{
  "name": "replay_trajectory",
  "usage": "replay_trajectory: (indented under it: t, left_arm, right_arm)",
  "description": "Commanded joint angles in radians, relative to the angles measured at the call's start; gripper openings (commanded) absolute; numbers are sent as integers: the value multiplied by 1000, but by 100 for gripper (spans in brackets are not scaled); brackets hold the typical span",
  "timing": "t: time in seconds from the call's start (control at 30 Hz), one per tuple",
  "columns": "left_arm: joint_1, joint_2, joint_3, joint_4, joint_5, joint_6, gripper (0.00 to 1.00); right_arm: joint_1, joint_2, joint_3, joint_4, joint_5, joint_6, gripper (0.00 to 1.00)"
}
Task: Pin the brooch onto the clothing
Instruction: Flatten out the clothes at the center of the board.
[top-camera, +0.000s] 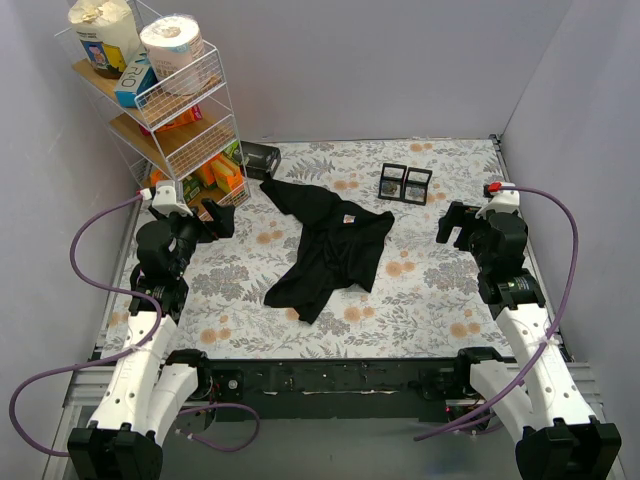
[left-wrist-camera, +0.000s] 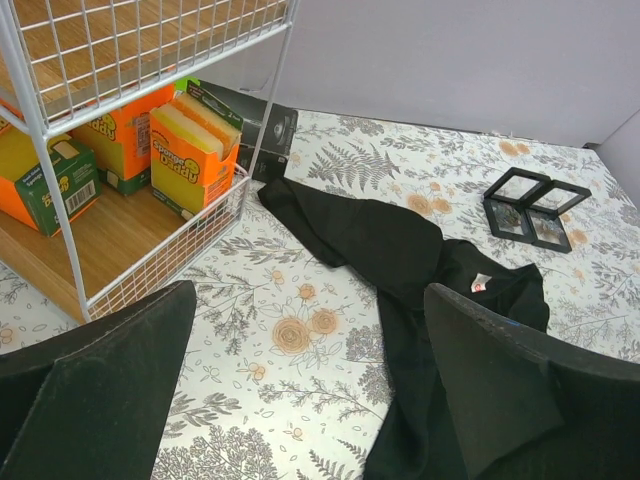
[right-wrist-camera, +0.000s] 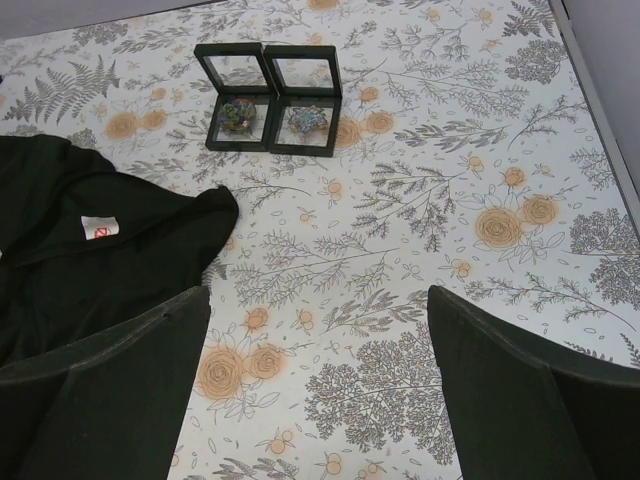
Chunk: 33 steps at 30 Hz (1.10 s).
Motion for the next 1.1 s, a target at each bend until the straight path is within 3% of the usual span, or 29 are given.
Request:
replay_trajectory:
  t: [0.0, 0.23, 0.47, 0.67, 0.77, 0.9, 1.07]
  left_arm:
    - [-4, -28, 34, -7, -7, 5, 98]
    - [-4, -41, 22, -4, -54, -9, 98]
    - [-4, -48, 7, -7, 32, 34, 98]
    - [-27, -16, 1, 1, 146, 67, 98]
    - [-105, 25, 14, -19, 145, 116, 97]
    - [-318, 122, 33, -88, 73, 171, 98]
    - [-397, 235, 46, -96, 125, 134, 98]
  right_arm:
    - [-3, -10, 38, 25, -7, -11, 96]
    - [-3, -3, 49, 13, -25, -17, 93]
    - [18, 46, 55, -6, -56, -40, 86]
    - [188, 133, 84, -26, 44, -43, 83]
    - [325, 182, 92, -24, 110, -13, 82]
    - [440, 239, 64, 55, 58, 59, 84]
    - [615, 345, 57, 120, 61, 135, 83]
